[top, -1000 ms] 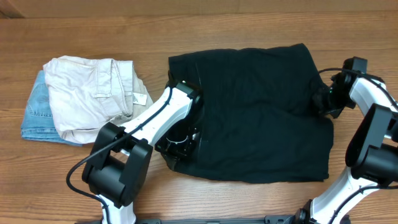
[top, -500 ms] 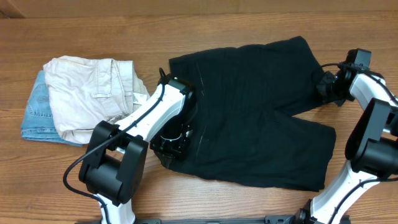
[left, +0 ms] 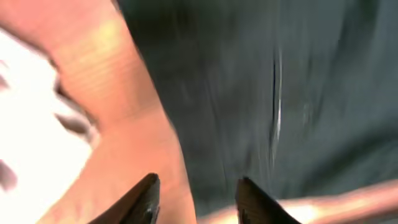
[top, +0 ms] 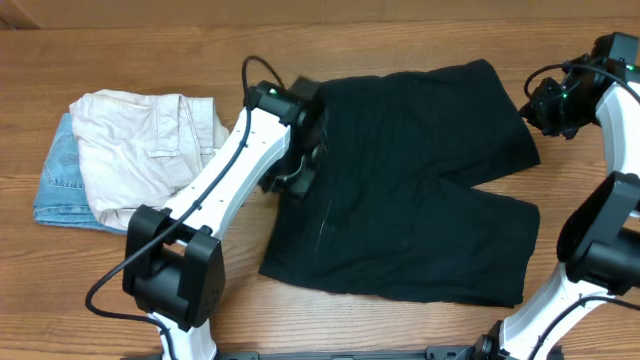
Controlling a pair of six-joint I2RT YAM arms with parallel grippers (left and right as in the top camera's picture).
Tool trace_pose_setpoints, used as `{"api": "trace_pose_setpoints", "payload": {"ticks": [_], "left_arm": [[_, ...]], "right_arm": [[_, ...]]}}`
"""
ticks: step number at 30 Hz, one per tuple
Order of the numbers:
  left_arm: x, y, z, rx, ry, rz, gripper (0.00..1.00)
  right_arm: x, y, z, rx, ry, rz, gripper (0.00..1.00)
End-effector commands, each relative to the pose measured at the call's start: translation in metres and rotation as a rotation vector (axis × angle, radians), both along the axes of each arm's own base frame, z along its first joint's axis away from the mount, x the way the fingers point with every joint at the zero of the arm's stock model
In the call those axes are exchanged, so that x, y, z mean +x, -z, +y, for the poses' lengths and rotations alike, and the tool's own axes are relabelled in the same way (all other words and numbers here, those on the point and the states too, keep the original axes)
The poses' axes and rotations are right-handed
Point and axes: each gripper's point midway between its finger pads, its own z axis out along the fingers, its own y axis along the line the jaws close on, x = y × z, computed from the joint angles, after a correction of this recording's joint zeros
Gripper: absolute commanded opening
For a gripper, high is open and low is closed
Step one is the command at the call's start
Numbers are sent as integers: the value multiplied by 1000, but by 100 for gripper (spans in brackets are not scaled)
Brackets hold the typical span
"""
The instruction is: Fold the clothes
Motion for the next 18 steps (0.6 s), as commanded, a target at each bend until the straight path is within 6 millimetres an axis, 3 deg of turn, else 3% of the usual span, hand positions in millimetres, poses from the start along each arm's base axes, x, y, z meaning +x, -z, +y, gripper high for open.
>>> {"api": "trace_pose_setpoints", "payload": {"ticks": [1, 3, 4, 9, 15, 18], "left_arm": [[58, 4, 0, -45, -48, -198, 8], [74, 22, -6, -84, -49, -205, 4], [79, 43, -14, -124, -26, -173, 4], [81, 107, -19, -125, 6, -73, 4], [93, 134, -23, -138, 30, -93, 4], [112, 147, -10, -89, -22, -153, 4]], "right_arm": [[-4, -20, 8, 39, -16, -23, 27], [-8, -19, 11, 55, -18, -8, 27], [-11, -19, 13, 63, -18, 5, 27], [-17, -17, 15, 73, -17, 31, 27], [-18, -17, 15, 75, -17, 38, 28], [-18, -17, 16, 75, -17, 38, 28]]}}
